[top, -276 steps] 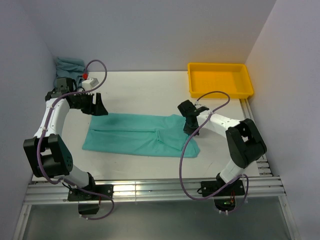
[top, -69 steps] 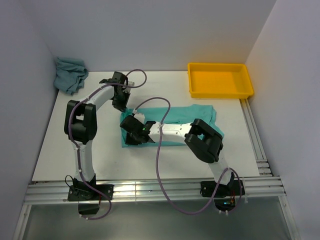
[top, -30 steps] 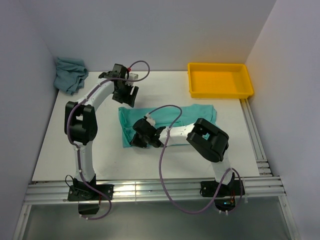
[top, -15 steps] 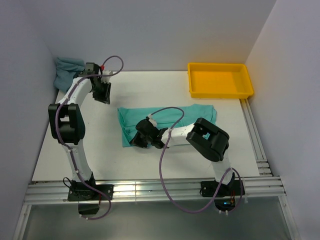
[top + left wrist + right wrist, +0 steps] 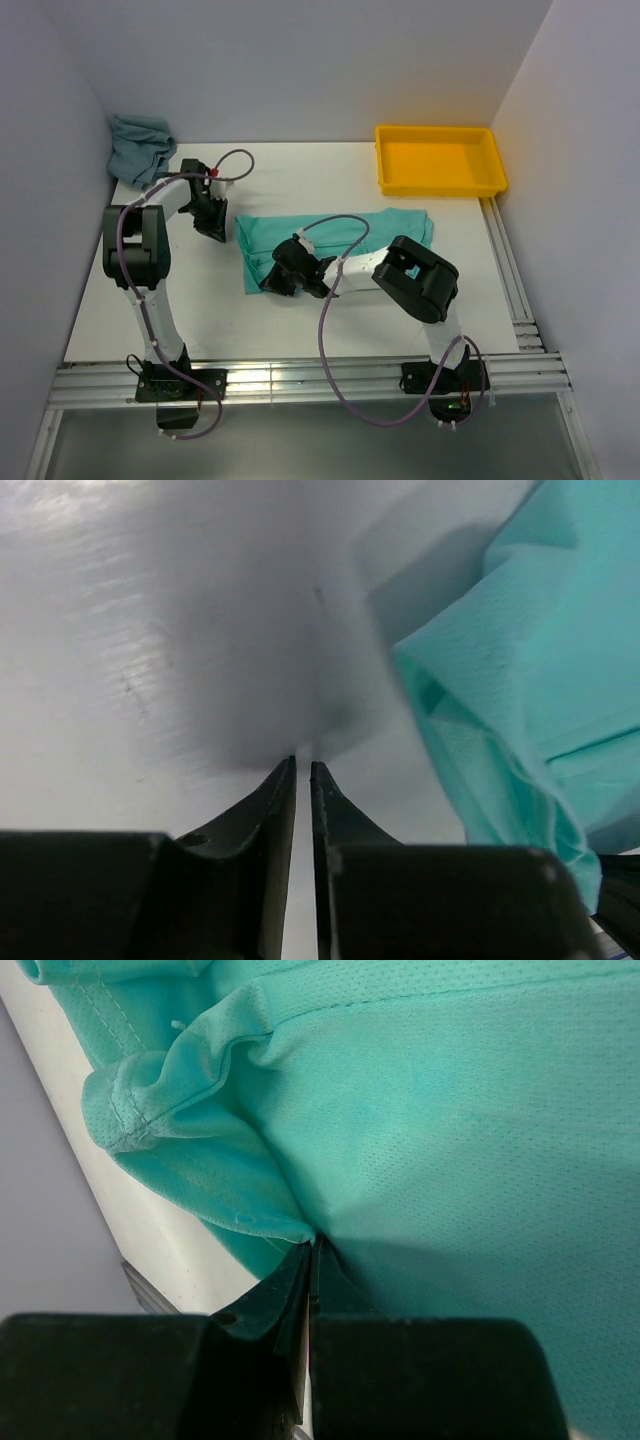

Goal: Roll the t-shirts
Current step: Roll the tshirt

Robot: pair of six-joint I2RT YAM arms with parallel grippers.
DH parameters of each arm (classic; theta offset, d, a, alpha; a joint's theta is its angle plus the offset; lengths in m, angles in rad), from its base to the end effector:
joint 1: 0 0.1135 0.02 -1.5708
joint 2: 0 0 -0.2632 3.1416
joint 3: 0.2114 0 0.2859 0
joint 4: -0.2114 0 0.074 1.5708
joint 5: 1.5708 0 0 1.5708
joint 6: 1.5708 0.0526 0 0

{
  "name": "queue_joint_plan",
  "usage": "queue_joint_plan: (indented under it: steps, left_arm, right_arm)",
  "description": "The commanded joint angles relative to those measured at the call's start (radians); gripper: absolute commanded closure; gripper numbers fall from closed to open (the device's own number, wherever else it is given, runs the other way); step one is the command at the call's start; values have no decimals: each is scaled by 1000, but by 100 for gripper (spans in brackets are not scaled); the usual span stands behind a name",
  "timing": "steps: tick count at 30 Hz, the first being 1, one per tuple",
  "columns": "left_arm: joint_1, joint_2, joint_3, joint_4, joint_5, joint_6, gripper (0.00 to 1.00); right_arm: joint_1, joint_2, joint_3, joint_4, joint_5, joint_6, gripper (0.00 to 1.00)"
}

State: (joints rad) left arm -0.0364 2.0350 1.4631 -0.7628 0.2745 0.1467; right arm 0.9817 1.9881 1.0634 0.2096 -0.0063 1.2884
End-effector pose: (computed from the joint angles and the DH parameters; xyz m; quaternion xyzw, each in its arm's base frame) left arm 0.4337 -0.0301 0.1268 0.1060 0.9781 -0.1292 0.1240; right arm 0.2433 0.3647 0.0840 0.1377 0.8994 0.3773 0.1725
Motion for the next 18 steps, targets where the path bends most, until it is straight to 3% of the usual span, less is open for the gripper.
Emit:
queue_joint_plan:
  steps: [1, 18]
  left_arm:
    - [-23, -36, -3, 60, 61, -22, 82]
    - [-111, -61, 86, 42, 89, -75, 79]
  right_arm:
    - [-9, -32, -13, 19, 11, 6, 100]
    - [-9, -43, 7, -9, 17, -6, 100]
